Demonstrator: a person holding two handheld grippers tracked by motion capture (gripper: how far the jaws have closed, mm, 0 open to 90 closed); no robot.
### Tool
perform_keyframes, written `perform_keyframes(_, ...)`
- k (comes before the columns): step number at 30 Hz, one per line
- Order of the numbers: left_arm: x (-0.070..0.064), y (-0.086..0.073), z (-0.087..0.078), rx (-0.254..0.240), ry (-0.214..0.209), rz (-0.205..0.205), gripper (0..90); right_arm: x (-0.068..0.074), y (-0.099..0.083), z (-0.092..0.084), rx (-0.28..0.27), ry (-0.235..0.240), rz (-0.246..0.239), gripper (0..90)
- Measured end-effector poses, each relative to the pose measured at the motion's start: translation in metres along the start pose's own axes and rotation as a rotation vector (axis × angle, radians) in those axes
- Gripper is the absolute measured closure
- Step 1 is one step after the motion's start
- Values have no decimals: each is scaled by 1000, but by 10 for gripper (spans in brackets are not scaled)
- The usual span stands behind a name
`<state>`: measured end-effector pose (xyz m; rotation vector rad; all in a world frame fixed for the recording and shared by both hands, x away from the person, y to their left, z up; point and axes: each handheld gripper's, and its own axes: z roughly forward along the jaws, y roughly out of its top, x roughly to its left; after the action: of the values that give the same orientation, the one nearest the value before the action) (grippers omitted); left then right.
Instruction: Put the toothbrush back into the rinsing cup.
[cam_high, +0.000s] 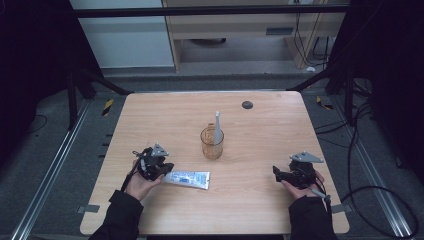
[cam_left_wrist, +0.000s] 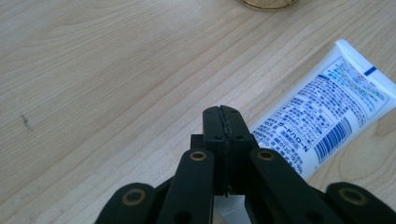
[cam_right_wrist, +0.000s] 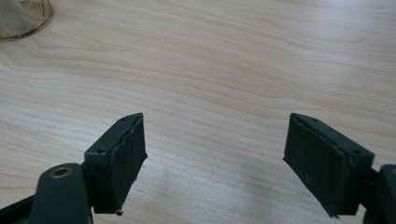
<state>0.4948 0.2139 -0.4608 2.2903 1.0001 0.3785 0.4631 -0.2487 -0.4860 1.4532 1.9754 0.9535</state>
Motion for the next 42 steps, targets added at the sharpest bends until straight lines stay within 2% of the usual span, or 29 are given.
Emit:
perform_keyframes(6, -3, -6, -3, 8, -5, -8, 894, -1, 0, -1, -1, 0, 2, 207)
perform_keyframes(11, -7, -10, -2, 35, -1, 4, 894, -1, 0, -3, -6, 0, 8, 204)
perform_keyframes(18, -13, -14, -3, 35, -11, -10, 894, -3, -1, -3, -4, -4, 15, 202)
perform_keyframes(23, -15, -15, -5, 38, -13, 0, 893, -3, -1, -3, -5, -4, 16, 202)
perform_keyframes(29, -13, -13, -8, 12, -14, -8, 860, -4, -1, -3, -5, -9, 16, 201)
perform_keyframes(36, -13, -4, -23, -48, -20, 7, 806, -6, -1, -4, -6, -10, 25, 201)
perform_keyframes(42, -20, 4, -29, -79, -50, 31, 683, -6, -1, -4, -6, -12, 25, 200)
